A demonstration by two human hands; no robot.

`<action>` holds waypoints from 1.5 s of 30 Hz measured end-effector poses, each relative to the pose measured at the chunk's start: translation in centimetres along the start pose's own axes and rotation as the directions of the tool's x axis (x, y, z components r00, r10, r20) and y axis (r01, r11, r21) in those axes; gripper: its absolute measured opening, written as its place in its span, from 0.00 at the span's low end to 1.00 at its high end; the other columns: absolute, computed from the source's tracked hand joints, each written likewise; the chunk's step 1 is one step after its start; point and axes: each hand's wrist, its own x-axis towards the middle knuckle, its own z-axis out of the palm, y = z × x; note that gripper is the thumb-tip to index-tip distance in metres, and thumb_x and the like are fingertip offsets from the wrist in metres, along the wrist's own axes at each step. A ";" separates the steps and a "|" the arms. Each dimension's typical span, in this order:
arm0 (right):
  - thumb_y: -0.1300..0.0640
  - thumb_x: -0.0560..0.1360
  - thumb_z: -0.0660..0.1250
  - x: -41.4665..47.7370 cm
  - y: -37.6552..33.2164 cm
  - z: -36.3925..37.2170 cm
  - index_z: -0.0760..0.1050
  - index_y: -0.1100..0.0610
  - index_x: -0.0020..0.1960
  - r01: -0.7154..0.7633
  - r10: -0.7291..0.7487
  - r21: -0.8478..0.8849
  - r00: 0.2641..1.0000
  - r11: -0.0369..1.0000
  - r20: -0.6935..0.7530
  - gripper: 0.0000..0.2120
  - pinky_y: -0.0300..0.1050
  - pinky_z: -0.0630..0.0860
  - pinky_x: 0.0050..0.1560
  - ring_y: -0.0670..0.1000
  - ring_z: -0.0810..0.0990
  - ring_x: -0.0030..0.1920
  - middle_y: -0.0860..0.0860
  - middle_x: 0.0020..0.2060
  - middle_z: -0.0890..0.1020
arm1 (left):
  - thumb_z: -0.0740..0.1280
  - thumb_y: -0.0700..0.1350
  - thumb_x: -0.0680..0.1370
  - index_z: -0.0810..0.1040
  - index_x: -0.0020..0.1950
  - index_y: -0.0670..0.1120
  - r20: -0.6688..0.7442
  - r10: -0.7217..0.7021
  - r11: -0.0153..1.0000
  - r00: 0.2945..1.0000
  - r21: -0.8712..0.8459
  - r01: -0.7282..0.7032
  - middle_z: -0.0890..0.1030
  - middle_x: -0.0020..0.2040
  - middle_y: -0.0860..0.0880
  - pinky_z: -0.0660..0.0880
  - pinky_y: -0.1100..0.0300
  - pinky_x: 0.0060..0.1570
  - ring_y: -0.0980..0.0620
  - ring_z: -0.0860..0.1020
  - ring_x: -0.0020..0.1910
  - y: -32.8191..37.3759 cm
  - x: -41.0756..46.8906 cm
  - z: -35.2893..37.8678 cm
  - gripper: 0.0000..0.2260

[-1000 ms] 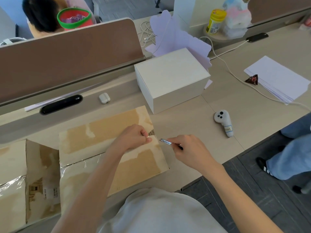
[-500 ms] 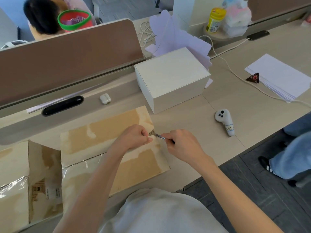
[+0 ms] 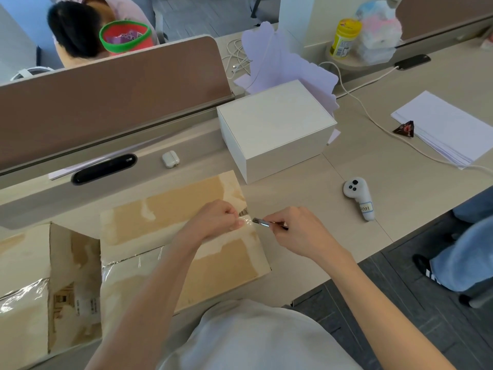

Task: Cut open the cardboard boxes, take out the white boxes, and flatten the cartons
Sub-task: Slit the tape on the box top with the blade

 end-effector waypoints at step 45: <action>0.60 0.74 0.58 2.0 0.4 2.0 0.76 0.58 0.42 -0.061 0.081 0.141 0.986 0.988 -0.146 0.08 0.44 0.58 0.30 0.53 0.59 0.31 0.55 0.28 0.65 | 0.70 0.59 0.64 0.59 0.70 0.46 -0.063 0.370 0.705 0.927 0.668 -0.236 0.72 0.62 0.49 0.72 0.55 0.54 0.48 0.65 0.65 -0.1 -0.2 -3.8 0.40</action>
